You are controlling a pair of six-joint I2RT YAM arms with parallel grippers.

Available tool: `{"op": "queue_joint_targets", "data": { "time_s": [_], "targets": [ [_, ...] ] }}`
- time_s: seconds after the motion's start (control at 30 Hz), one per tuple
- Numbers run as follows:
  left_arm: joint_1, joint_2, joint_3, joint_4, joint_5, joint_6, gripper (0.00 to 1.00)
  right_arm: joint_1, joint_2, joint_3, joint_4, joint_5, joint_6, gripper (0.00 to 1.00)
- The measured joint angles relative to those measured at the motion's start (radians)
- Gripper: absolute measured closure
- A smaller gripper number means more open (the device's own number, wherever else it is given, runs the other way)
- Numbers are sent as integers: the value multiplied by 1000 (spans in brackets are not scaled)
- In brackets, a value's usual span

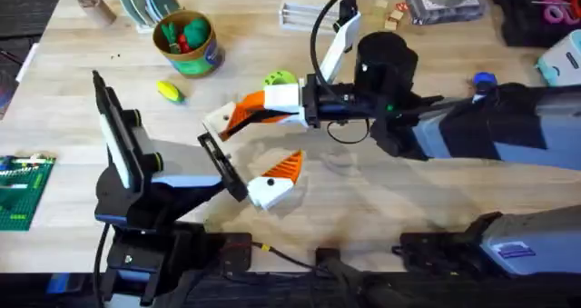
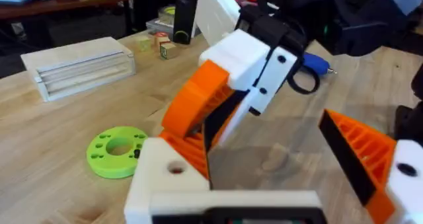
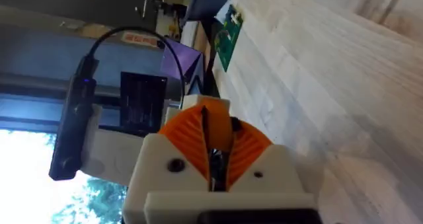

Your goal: Pick up the gripper from the table and insert it into the empty holder that is missing its gripper. Then pick up a screw, insert it into the mounting hole, and use the screwdriver to tighten it. Finally, clean up the table by picking up the vegetable and placing it into the bucket.

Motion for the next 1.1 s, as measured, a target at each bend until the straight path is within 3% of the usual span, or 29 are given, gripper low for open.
{"op": "queue_joint_targets", "data": {
  "time_s": [0.17,0.53,0.67,0.73,0.8,0.83,1.1],
  "targets": [
    [0,0,0,0,10,1,8,-13,0,0,-2,-30,-11,828],
    [-27,0,1,-1,126,0,8,-77,0,0,-9,-176,-24,561],
    [-27,0,1,-1,132,0,8,-87,0,0,-9,-196,-33,392],
    [-27,0,1,-1,132,0,9,-96,0,0,-10,-191,-46,261],
    [-27,0,1,-2,132,0,7,-108,0,0,-11,-159,-69,61],
    [-27,0,1,-1,133,0,7,-114,0,0,-10,-134,-83,33],
    [-27,0,1,-1,133,0,8,-204,0,22,-76,142,-228,10]
  ]
}}
